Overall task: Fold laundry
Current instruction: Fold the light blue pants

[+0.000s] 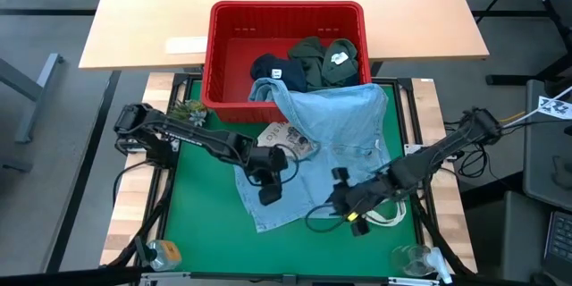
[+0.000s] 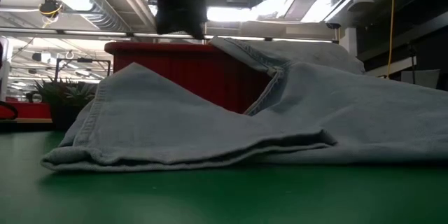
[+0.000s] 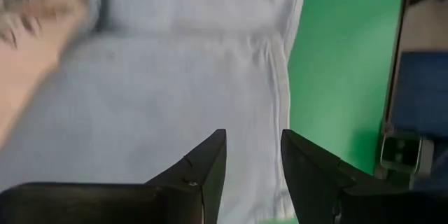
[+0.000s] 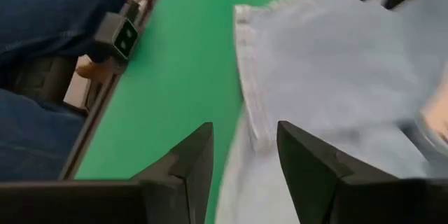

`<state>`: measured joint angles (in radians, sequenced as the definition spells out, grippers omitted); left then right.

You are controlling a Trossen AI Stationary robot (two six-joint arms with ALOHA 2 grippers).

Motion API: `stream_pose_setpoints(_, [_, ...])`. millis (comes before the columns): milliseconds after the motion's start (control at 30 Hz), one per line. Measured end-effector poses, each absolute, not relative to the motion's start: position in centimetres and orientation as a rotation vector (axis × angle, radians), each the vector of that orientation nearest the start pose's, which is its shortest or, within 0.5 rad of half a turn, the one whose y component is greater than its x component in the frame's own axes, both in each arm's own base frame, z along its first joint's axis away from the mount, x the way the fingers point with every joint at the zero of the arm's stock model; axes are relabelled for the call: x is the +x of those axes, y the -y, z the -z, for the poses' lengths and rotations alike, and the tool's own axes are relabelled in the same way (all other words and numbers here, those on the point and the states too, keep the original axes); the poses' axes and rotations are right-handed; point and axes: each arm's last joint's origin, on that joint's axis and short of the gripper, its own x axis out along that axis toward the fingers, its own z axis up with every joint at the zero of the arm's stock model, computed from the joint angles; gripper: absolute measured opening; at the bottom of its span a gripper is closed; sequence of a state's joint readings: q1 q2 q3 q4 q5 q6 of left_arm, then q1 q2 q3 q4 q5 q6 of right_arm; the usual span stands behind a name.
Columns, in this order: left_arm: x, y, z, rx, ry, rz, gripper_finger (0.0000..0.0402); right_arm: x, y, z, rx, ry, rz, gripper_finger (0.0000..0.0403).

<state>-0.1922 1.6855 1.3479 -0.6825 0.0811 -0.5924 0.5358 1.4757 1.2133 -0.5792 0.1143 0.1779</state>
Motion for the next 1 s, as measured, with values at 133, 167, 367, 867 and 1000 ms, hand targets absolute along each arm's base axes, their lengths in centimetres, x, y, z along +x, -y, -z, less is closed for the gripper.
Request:
stream_pose_setpoints(133, [33.8,8.5,-25.7,-0.497,-1.103,-0.071,0.0124,29.3,-17.1,-26.2,-0.133,-0.824,-0.345,0.0156])
stream_pose_setpoints(167, [33.7,8.9,-25.7,-0.506,-1.106,-0.072,0.0124,29.8,-17.3,-25.5,-0.142,-0.828,-0.351,0.0156])
stream_pose_setpoints(367, [32.9,11.3,-25.7,-0.491,-1.129,-0.035,0.0124,31.8,-18.4,-20.9,-0.207,-0.915,-0.359,0.0156])
stream_pose_setpoints(867, [32.1,13.5,-25.7,-0.389,-1.081,-0.077,0.0124,35.2,-16.1,-14.7,-0.133,-1.045,-0.344,0.0156])
stream_pose_setpoints(1000, [32.1,13.4,-25.7,-0.388,-1.079,-0.079,0.0124,35.5,-15.6,-14.7,-0.140,-1.044,-0.333,0.0156])
